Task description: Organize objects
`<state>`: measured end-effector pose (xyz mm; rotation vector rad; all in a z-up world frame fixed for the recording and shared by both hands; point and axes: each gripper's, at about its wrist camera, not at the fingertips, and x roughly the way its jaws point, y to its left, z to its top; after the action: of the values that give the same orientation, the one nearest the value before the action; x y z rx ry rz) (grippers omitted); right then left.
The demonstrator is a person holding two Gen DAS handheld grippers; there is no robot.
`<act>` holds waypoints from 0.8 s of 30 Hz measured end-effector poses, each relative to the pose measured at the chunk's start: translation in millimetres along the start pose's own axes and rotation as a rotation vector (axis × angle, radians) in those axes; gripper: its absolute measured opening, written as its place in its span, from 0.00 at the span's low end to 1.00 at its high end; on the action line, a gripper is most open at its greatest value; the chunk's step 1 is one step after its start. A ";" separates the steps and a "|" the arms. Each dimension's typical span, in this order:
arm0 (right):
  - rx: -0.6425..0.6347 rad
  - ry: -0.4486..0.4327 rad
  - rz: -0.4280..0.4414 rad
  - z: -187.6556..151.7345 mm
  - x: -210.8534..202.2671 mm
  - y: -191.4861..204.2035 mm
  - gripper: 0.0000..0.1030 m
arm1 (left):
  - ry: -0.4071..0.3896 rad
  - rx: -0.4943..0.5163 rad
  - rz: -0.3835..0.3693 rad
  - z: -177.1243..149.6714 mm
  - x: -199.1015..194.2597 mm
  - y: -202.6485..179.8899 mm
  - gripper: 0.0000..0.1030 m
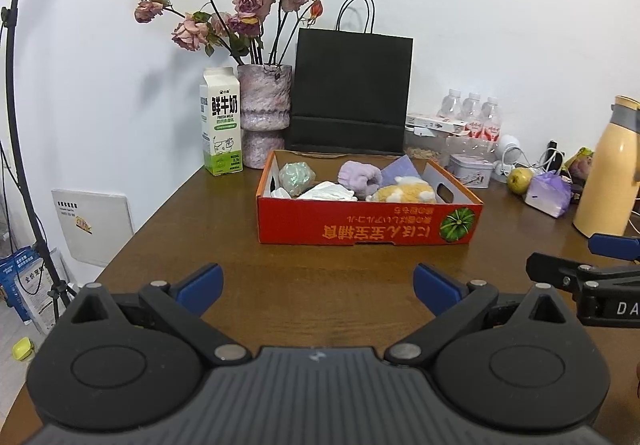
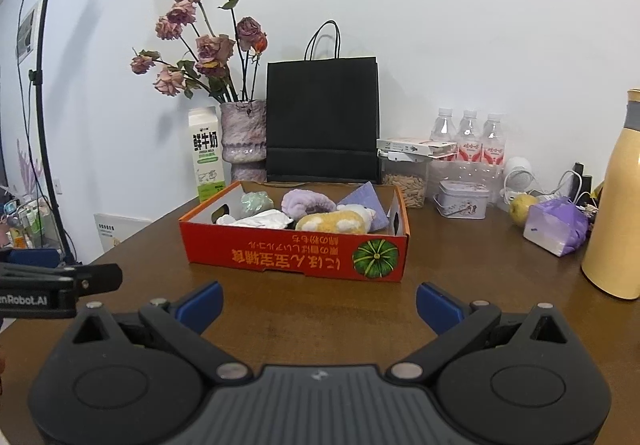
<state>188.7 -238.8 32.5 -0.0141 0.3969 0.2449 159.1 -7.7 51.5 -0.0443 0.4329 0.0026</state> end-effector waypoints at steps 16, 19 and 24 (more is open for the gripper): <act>-0.001 -0.001 0.004 -11.5 -32.4 7.0 1.00 | -0.006 -0.010 0.005 -11.8 -27.1 5.8 1.00; -0.004 -0.002 0.004 -11.3 -33.5 8.2 1.00 | -0.006 -0.012 0.005 -12.3 -27.6 6.3 1.00; -0.005 -0.005 0.004 -10.5 -35.0 9.2 1.00 | -0.008 -0.011 0.001 -12.9 -29.2 6.6 1.00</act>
<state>151.2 -238.6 36.5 -0.0175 0.3916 0.2501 127.1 -1.5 51.8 -0.0553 0.4246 0.0062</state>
